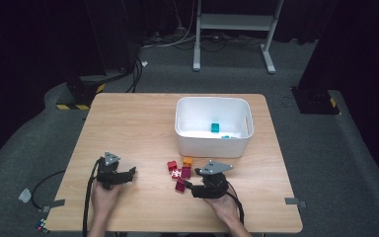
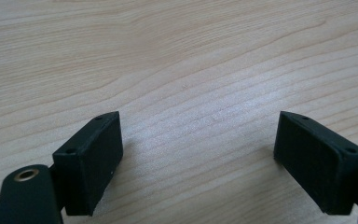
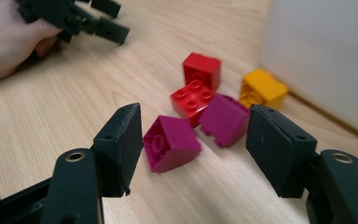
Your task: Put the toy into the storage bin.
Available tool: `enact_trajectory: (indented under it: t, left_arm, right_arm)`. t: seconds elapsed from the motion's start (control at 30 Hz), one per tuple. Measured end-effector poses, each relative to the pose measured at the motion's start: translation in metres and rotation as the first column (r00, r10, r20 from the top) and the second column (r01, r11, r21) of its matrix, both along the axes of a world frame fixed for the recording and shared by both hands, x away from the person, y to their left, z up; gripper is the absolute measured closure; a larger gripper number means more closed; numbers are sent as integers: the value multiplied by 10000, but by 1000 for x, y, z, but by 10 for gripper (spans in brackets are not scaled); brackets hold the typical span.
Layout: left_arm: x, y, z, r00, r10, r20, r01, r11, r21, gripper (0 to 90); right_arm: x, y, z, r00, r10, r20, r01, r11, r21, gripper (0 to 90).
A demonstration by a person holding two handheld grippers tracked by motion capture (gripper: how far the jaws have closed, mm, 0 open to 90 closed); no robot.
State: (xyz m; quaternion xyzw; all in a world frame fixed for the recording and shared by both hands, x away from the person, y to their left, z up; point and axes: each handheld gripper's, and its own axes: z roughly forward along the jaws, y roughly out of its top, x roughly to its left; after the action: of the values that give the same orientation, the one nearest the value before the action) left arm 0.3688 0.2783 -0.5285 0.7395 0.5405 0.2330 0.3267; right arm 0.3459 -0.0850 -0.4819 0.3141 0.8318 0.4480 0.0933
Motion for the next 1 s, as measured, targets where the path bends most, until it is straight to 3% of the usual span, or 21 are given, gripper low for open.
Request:
enact_trajectory:
  t: [0.23,0.5,0.83,1.0]
  left_arm:
    - [0,0,0,10000,-7,-6,7,10000,6,155]
    - [0,0,0,10000,-9,-7,9,10000,12,156]
    - [0,0,0,10000,-5,-8,5,10000,7,156]
    - [0,0,0,10000,-5,-6,5,10000,7,156]
  right_arm:
    - [-3,23,-19,9981,597,-169,-605,9969,-494,367]
    - [1,31,-29,9980,541,-319,-561,9961,-674,370]
    - [5,39,-40,9982,415,-443,-468,9910,-1254,373]
    - [6,41,-41,9989,356,-299,-395,9892,-1413,407]
